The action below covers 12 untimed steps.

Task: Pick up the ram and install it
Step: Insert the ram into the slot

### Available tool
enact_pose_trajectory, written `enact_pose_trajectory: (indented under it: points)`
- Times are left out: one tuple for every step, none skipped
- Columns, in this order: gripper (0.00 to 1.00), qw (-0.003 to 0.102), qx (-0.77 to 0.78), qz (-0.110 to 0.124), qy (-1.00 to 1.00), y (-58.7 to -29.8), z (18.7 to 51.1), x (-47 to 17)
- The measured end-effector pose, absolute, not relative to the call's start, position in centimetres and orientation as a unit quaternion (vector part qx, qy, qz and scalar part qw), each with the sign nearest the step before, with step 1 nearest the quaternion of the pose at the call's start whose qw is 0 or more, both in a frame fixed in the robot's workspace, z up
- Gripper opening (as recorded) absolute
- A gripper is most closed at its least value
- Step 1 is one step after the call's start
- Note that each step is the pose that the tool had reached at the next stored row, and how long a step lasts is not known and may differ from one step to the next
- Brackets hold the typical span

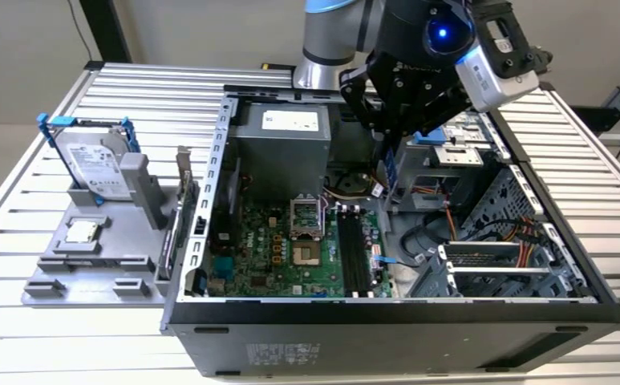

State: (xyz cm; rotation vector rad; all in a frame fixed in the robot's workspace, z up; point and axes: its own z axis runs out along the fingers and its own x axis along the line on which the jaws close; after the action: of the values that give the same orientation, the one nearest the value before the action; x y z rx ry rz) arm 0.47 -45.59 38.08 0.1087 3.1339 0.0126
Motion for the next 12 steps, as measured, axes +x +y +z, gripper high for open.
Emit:
enact_pose_trajectory:
  points:
    - [0.00, 0.003, 0.032, 0.004, 0.999, -45.59, 38.08, 0.47]
    - [0.00, 0.003, 0.030, 0.004, 1.000, -45.59, 38.08, 0.47]
    - [0.00, 0.003, 0.027, 0.004, 1.000, -45.59, 38.08, 0.47]
    - [0.00, 0.003, 0.025, 0.004, 1.000, -45.59, 38.07, 0.47]
    - [0.00, 0.003, 0.023, 0.004, 1.000, -45.59, 38.06, 0.47]
    - [0.00, 0.003, 0.023, 0.004, 1.000, -45.59, 38.06, 0.47]
    - [0.00, 0.003, 0.023, 0.004, 1.000, -45.59, 38.06, 0.47]
    - [0.00, 0.003, 0.023, 0.004, 1.000, -45.59, 38.06, 0.47]
    - [0.00, 0.003, 0.023, 0.004, 1.000, -45.59, 38.04, 0.47]
    - [0.00, 0.003, 0.023, 0.004, 1.000, -45.59, 38.04, 0.47]
    - [0.00, 0.003, 0.023, 0.004, 1.000, -45.59, 38.04, 0.47]
    - [0.00, 0.003, 0.023, 0.004, 1.000, -45.59, 38.01, 0.47]
